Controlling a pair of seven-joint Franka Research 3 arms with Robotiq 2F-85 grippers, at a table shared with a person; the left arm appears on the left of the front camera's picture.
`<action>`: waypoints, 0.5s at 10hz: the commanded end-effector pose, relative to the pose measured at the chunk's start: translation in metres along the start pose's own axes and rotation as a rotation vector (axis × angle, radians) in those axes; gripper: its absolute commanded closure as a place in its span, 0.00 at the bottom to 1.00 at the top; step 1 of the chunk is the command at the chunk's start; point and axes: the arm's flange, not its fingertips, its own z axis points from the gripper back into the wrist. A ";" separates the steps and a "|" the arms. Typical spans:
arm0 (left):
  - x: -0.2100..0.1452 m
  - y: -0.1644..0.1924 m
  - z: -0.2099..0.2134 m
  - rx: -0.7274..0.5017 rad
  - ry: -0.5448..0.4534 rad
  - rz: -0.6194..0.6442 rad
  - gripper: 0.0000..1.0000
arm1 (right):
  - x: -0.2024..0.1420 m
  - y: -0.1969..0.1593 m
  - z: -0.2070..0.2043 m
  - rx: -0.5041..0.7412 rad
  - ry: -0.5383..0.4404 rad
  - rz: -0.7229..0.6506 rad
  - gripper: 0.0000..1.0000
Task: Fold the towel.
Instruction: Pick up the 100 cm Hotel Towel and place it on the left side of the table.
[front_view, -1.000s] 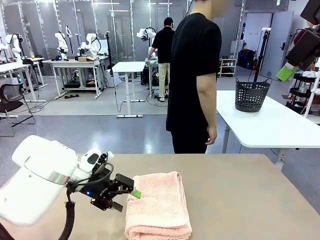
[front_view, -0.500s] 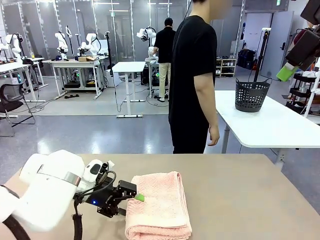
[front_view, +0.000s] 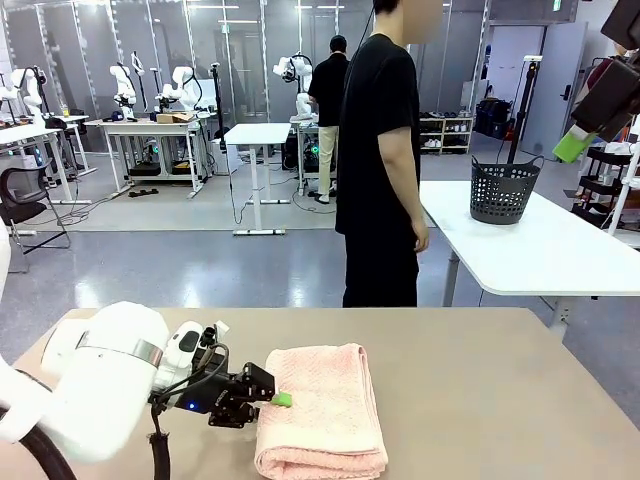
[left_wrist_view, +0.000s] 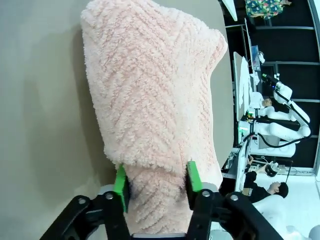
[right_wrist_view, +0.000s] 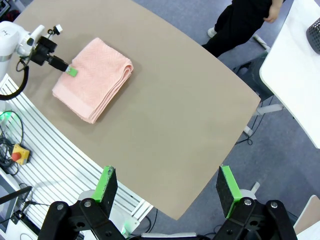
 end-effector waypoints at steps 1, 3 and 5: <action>0.000 0.007 -0.005 -0.027 -0.019 -0.005 1.00 | 0.000 -0.001 0.003 -0.004 0.006 -0.008 0.00; 0.000 0.005 0.004 -0.027 -0.007 -0.023 1.00 | 0.000 -0.001 0.003 -0.004 0.006 -0.008 0.00; 0.002 0.009 0.025 -0.046 -0.013 -0.044 1.00 | 0.000 -0.001 0.003 -0.004 0.006 -0.008 0.00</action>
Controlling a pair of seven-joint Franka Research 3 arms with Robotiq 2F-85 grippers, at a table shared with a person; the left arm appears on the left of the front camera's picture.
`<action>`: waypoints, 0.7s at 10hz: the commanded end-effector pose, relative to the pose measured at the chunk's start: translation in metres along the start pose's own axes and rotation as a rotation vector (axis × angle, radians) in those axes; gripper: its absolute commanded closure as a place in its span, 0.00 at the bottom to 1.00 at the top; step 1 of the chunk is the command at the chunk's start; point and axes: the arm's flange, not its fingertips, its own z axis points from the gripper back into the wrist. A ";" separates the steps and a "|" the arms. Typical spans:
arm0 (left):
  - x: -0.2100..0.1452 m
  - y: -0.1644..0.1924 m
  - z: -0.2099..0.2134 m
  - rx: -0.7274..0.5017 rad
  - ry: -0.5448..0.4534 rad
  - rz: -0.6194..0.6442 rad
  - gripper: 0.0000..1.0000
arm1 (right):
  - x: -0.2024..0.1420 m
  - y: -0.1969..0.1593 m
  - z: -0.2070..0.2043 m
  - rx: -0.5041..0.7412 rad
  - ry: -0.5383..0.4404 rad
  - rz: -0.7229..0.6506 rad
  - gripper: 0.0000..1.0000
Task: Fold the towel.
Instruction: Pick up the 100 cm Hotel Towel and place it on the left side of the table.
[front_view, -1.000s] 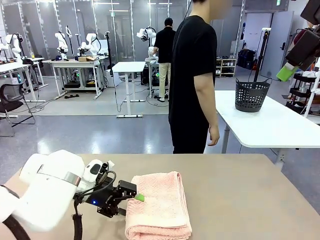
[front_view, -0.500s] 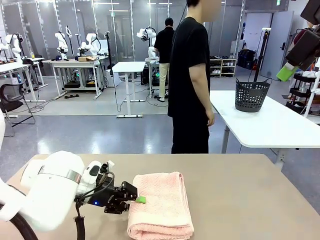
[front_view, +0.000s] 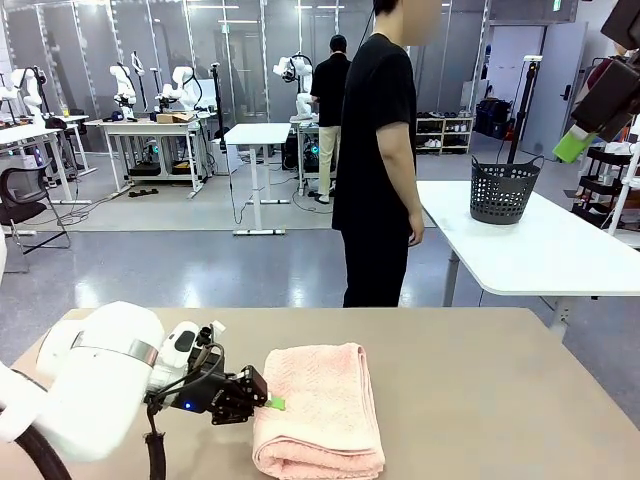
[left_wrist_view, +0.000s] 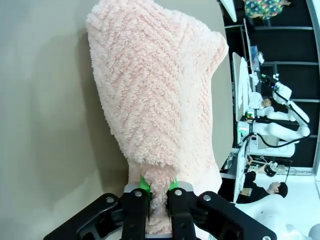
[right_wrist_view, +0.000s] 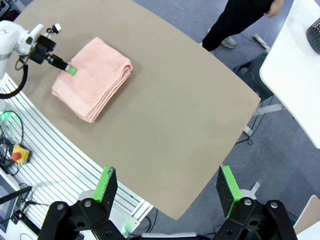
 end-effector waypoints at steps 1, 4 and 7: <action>0.000 0.008 0.036 -0.038 -0.015 -0.059 1.00 | 0.000 -0.001 0.003 -0.004 0.006 -0.008 0.00; -0.014 0.044 0.122 0.009 0.034 -0.108 1.00 | 0.000 -0.001 0.003 -0.004 0.006 -0.008 0.00; -0.014 0.114 0.218 0.051 -0.008 -0.130 1.00 | 0.000 -0.001 0.003 -0.004 0.006 -0.008 0.00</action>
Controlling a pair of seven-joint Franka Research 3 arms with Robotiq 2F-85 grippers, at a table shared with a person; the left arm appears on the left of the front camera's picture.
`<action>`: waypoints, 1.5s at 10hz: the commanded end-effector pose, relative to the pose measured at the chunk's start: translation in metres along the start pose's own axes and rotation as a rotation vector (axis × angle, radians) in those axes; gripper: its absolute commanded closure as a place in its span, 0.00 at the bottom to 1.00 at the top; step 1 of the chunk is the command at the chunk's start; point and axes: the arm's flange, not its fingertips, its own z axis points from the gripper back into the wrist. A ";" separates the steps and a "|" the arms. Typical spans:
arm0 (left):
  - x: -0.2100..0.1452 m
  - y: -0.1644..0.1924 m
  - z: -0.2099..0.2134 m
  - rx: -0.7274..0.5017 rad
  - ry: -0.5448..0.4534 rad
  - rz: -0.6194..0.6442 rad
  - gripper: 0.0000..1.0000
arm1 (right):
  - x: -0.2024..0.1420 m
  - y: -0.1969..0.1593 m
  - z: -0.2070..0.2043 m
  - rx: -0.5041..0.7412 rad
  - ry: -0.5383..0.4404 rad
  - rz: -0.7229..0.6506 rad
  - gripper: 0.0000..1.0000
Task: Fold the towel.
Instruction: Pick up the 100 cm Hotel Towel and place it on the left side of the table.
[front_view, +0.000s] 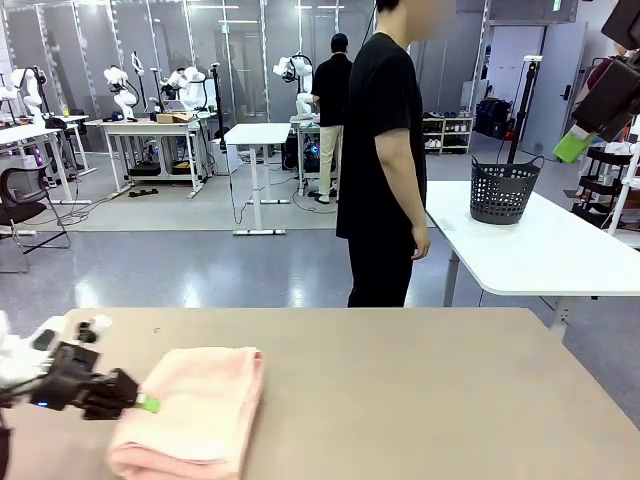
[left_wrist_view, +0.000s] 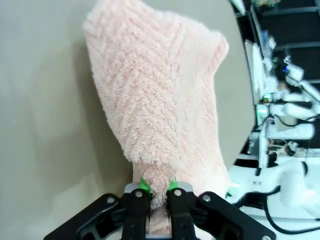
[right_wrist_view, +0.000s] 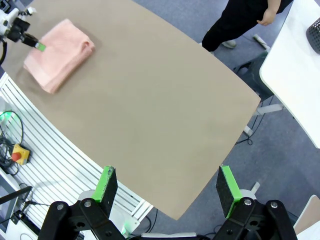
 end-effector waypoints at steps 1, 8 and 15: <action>-0.035 0.035 0.060 0.019 -0.047 0.003 1.00 | 0.000 -0.001 0.002 -0.004 0.006 -0.007 0.00; -0.091 0.119 0.181 0.049 -0.180 0.030 1.00 | 0.000 -0.001 0.002 -0.004 0.006 -0.007 0.00; -0.059 0.106 0.201 0.158 -0.276 0.007 0.10 | 0.000 -0.001 0.002 -0.004 0.006 -0.007 0.00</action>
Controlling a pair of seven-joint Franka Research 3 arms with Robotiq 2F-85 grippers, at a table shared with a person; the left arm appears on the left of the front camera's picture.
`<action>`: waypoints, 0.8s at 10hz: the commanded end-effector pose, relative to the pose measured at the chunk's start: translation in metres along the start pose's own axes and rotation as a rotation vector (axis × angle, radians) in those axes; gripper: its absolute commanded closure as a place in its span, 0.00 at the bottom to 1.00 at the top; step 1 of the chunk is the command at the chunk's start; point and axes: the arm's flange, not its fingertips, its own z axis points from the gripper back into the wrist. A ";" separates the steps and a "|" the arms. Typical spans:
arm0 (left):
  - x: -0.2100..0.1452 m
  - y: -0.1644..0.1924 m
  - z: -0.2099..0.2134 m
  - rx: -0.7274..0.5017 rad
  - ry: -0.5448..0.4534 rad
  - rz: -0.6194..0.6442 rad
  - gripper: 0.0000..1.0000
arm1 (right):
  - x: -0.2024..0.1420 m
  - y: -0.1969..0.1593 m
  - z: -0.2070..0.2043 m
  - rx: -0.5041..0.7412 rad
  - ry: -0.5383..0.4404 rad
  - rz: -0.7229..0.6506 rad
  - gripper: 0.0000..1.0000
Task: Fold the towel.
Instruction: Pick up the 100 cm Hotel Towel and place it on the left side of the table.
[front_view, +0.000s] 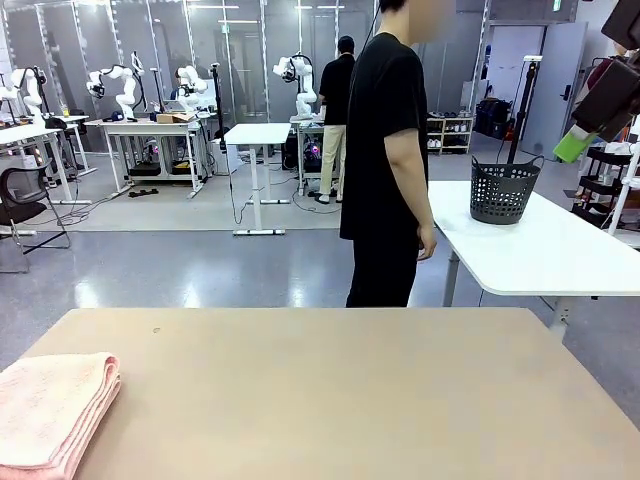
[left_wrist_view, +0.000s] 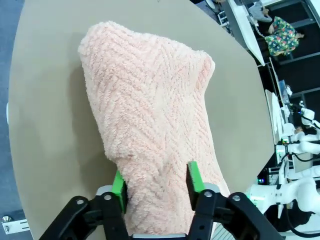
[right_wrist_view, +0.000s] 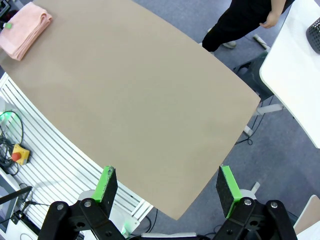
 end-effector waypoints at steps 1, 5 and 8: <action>-0.001 -0.016 0.001 0.060 -0.016 -0.012 0.00 | 0.000 -0.001 0.002 -0.004 0.006 -0.007 0.00; 0.006 -0.084 0.049 0.185 -0.061 -0.125 0.00 | 0.000 -0.001 0.002 -0.004 0.006 -0.007 0.00; 0.010 -0.198 0.017 0.191 -0.039 -0.307 0.00 | 0.000 -0.001 0.002 -0.004 0.006 -0.007 0.00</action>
